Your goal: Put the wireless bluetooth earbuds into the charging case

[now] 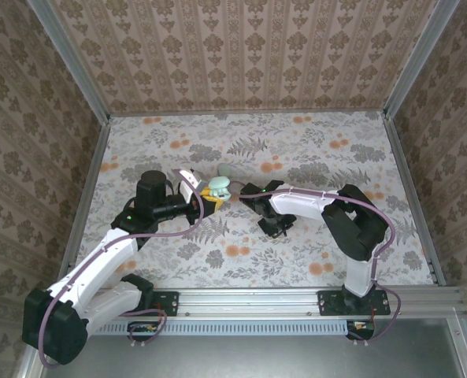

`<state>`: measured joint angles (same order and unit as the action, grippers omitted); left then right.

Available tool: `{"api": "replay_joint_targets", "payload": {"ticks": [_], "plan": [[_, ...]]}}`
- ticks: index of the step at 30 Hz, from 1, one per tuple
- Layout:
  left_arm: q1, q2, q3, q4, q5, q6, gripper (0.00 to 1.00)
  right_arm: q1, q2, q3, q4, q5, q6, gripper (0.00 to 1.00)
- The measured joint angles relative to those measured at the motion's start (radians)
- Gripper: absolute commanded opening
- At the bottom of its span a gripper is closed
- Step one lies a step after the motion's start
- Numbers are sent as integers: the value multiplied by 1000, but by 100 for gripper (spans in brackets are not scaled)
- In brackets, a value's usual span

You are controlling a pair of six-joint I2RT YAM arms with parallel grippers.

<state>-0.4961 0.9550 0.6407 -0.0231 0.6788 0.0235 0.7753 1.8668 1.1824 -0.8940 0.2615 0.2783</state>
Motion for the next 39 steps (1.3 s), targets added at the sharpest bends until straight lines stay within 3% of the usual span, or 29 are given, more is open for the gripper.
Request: {"api": "replay_joint_targets", "payload": {"ticks": [10,18,30,39], "plan": [[0,-3,0,0,0,0,1,-4,-3,0,0,-7,-14,10],[0,-9,0,0,0,0,1,-19,-48,-6,3,-63,-6,9],[0,-8,6,7,22,0,1,-25,-335,57,-9,-145,44,9],[0,-8,6,31,78,0,0,-27,-550,106,18,-291,96,9]]}}
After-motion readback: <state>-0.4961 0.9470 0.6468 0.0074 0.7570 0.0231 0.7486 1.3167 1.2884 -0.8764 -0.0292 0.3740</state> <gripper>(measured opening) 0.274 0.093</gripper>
